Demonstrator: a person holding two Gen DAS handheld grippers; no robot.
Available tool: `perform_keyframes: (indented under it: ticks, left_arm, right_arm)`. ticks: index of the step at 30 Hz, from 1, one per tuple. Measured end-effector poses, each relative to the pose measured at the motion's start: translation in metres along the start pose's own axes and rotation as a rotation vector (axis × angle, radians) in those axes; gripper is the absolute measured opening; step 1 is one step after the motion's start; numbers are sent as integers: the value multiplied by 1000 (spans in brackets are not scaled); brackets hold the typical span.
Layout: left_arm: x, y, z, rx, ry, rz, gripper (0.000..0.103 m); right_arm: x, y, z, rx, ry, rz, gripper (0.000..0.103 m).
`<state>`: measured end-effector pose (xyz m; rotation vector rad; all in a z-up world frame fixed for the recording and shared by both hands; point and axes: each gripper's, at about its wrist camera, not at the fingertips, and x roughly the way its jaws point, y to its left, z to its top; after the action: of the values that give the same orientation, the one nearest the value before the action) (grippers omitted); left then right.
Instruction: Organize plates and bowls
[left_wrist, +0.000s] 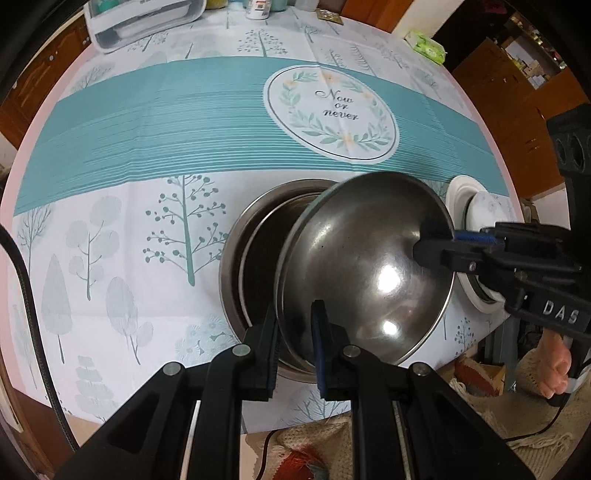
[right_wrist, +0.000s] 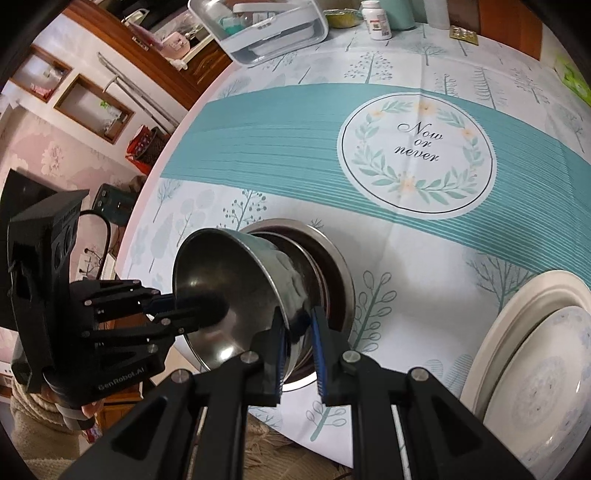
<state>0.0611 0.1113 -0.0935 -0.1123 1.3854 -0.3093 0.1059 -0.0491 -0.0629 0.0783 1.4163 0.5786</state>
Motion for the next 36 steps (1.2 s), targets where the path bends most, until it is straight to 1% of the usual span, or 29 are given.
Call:
perform_keyframes:
  ticks: [5,11,12,13,16,19,21,23,24,25,27,30,32,34,36]
  left_arm:
    - [2,0,0,6,12,6,12]
    - [7,2,0,3,31,3,13]
    - [8,3,1,-1,31,0,15]
    - [7,4,0,-4,30,-4,20]
    - [4,4,1,-12,9,-12,29]
    - [-3,4,3,-12,-19,-2,35]
    - [-8,3,4,-12,-30,4,37]
    - [-15,3,5,-14,-45,0,45]
    - [-19,3,6,-17,-58,0,52]
    - [-24,4,6,-18,-71,0,56]
    - [-35,2,7,-14,-97,-2,60]
    - [-54,-3,9,-2,-143,-9,63]
    - [-67,-6,11,3,-179,-10,70]
    - [-82,-8,12,10,-224,-11,75]
    - [-95,-12,13,20,-262,-11,76]
  right_arm:
    - [13,2,-2,-27,43,-35,15]
    - [13,6,-3,-57,40,-61,15]
    - [13,5,-3,-56,41,-60,16]
    - [13,5,-3,-58,40,-58,16]
    - [11,5,-3,-54,34,-47,16]
    - [7,6,-3,-59,16,-42,17]
    - [2,7,-3,-62,-7,-30,20]
    - [-7,10,-2,-75,-39,-31,22]
    - [-11,12,-2,-85,-59,-40,23]
    - [-17,14,-1,-98,-83,-57,24]
    - [-30,19,0,-126,-136,-87,27]
    - [-52,29,-2,-173,-229,-136,34]
    - [-63,34,-2,-200,-277,-163,35]
    - [-77,39,-4,-230,-327,-188,40]
    - [-88,43,-6,-248,-371,-195,51]
